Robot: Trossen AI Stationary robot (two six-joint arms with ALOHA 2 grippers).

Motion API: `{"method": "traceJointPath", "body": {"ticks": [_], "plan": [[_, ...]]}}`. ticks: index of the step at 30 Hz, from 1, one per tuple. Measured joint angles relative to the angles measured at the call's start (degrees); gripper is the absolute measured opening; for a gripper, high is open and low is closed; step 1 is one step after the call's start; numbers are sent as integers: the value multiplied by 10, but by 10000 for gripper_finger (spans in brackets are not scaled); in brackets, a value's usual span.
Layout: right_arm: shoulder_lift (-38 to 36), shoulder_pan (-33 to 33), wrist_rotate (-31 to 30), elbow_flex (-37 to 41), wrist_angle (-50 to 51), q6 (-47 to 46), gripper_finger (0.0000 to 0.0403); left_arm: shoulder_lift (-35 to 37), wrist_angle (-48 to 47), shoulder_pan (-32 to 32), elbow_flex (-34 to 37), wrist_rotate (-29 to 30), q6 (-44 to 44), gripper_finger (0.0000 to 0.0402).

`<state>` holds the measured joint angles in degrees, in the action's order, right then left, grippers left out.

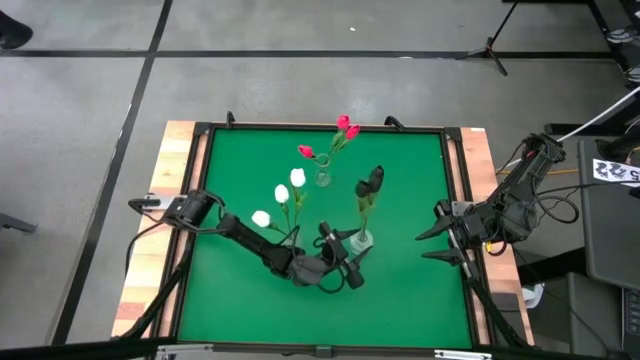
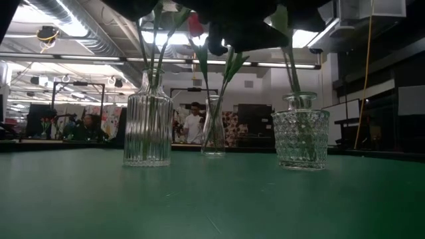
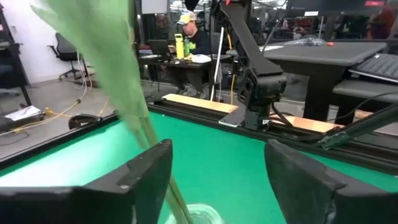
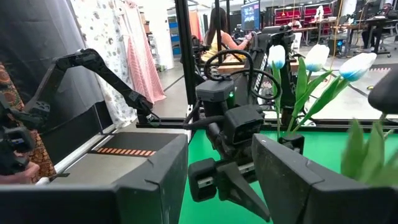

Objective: Sort flowers into vase by color
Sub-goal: Return to Home Position

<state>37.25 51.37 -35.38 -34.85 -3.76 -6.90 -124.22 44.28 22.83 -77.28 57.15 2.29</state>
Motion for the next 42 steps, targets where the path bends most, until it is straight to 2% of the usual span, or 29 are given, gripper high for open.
{"method": "traceJointPath", "body": {"ticks": [4,9,18,25,28,33,35,39,42], "plan": [[0,0,0,0,4,0,177,3,-1,7,-7,12,-29,268],[0,0,0,0,4,0,177,12,-3,13,-23,18,-82,273],[0,0,0,0,5,0,177,51,-1,18,-25,21,-78,273],[-21,0,-11,0,-40,6,177,121,6,53,-25,22,-47,273],[-43,0,33,0,-79,41,177,160,9,81,-25,22,-38,273],[-106,0,180,0,-89,152,177,238,10,138,-25,23,-64,273],[-142,0,223,0,-82,165,177,270,10,163,-25,23,-77,273],[-216,0,254,0,-85,205,177,331,14,205,-25,23,-145,273],[-266,0,274,-1,-88,261,177,384,-17,225,-25,23,-213,273]]}}
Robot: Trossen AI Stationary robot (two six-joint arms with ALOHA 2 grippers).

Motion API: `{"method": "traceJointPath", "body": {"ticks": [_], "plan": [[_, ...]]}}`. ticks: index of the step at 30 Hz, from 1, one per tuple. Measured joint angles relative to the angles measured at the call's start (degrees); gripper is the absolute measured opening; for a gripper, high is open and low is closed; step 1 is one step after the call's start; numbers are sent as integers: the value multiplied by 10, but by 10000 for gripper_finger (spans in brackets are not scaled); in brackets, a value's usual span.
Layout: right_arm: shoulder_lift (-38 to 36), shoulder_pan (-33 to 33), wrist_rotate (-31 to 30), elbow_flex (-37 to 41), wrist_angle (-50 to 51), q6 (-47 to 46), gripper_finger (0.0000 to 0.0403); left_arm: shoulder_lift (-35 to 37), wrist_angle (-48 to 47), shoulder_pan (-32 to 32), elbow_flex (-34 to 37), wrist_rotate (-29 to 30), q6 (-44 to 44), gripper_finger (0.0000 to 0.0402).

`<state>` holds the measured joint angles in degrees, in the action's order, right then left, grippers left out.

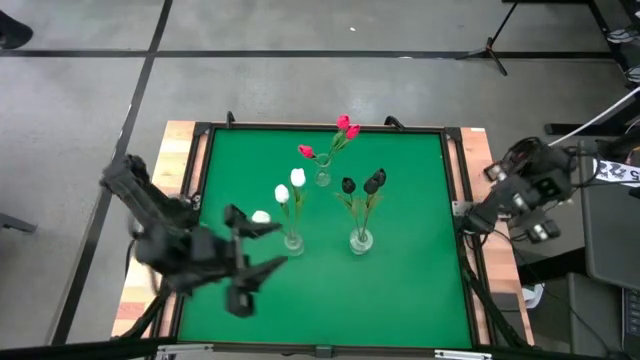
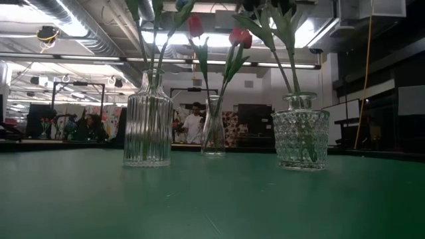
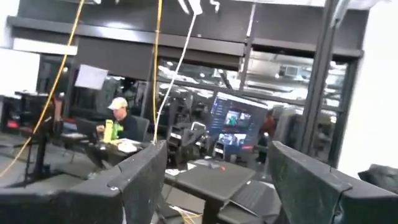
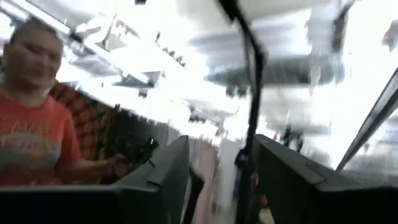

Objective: Sort flowers into vase by color
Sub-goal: Return to Home Position

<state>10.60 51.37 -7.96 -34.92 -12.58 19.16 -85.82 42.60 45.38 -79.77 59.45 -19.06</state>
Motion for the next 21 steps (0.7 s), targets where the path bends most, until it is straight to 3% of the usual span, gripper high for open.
{"method": "traceJointPath", "body": {"ticks": [3,9,11,16,21], "plan": [[-46,0,0,0,0,29,177,64,-94,17,0,-25,29,273],[-103,0,-2,0,25,77,177,190,-355,3,0,-254,193,273],[-103,0,-14,-1,24,93,177,219,-407,-12,0,-296,227,273],[-103,0,-20,-17,40,120,177,295,-471,-31,37,-323,265,273],[-103,0,-19,-30,54,144,177,408,-449,-30,148,-324,270,273]]}}
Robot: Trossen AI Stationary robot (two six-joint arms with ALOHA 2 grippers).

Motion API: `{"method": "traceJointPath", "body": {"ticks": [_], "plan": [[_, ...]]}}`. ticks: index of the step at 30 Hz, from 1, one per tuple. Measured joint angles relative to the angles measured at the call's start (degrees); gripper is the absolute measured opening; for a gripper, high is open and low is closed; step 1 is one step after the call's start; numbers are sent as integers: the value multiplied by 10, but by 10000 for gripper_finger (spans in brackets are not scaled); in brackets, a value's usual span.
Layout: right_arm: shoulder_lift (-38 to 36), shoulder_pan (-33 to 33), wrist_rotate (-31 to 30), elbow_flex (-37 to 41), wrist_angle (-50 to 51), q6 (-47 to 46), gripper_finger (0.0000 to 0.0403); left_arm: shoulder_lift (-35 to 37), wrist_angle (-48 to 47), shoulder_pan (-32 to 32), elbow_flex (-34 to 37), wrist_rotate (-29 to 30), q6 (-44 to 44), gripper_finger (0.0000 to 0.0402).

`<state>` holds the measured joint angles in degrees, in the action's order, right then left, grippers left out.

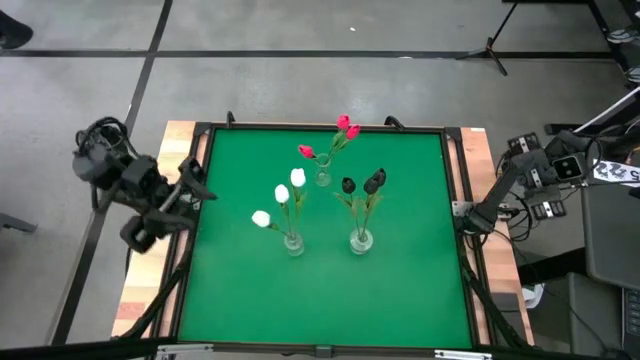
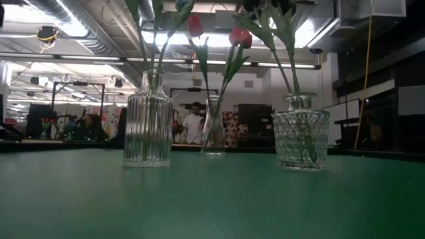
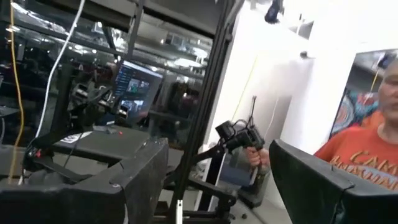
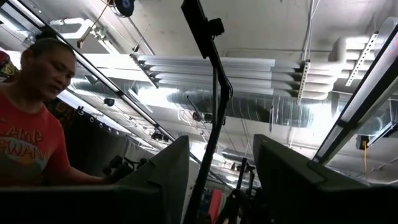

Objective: Sort flowers into vase by color
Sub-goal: Return to Home Position

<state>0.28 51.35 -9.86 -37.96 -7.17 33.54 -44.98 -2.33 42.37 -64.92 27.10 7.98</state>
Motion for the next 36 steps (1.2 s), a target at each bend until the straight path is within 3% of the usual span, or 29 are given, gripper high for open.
{"method": "traceJointPath", "body": {"ticks": [7,14,18,26,36], "plan": [[0,0,-2,-3,32,19,177,149,40,0,158,21,18,273],[0,0,-60,1,44,30,177,266,66,0,266,21,30,273],[0,0,-54,29,26,37,177,312,94,0,321,21,37,273],[0,0,-41,164,-137,40,177,368,154,0,419,27,35,273],[0,0,-36,344,-413,56,177,447,184,0,503,27,35,273]]}}
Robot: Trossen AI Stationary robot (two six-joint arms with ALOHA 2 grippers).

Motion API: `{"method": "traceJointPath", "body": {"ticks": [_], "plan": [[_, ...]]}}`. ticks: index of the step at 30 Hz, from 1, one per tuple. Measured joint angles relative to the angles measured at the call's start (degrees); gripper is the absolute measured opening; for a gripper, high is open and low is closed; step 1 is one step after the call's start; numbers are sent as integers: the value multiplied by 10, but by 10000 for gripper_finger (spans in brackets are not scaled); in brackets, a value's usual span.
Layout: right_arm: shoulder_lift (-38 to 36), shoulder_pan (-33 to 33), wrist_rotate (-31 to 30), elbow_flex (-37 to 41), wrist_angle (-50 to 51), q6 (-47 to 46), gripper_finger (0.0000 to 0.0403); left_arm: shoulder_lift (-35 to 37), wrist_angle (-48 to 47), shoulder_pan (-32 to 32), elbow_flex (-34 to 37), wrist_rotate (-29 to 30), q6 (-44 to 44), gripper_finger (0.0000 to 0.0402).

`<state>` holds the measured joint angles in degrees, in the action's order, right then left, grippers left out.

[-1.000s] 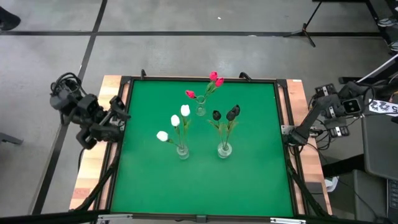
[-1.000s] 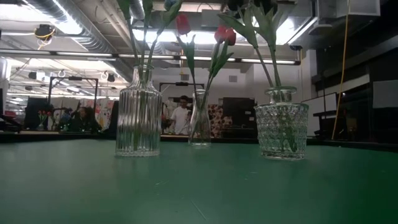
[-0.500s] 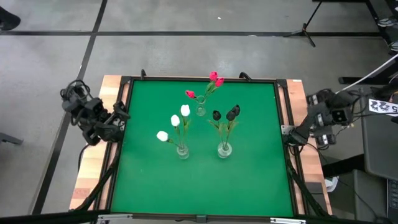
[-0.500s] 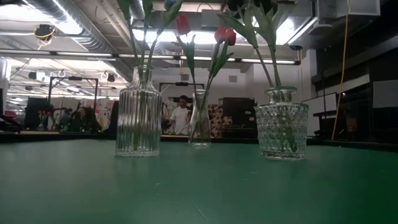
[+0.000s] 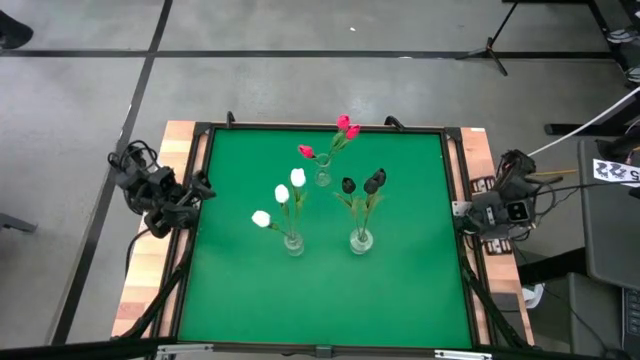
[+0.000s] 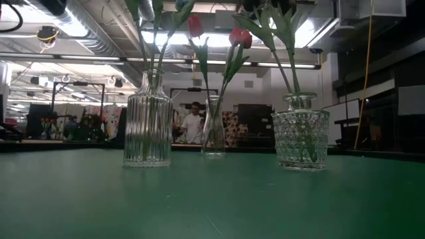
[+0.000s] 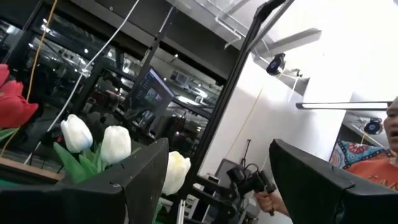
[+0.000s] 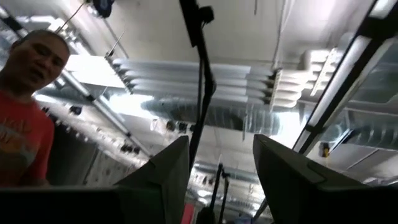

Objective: Sort flowers into vase by color
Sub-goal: Return to Home Position

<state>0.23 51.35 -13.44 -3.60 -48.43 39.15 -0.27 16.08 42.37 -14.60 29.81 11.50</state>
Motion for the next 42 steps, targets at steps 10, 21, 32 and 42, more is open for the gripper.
{"method": "traceJointPath", "body": {"ticks": [10,21,32,42], "plan": [[0,0,3,29,3,43,177,0,-41,0,29,-2,6,273],[0,0,-37,30,263,41,177,0,-203,0,35,1,13,273],[0,0,-170,31,388,118,177,0,-366,0,35,90,106,273],[0,0,-226,32,436,82,177,0,-368,0,35,61,155,273]]}}
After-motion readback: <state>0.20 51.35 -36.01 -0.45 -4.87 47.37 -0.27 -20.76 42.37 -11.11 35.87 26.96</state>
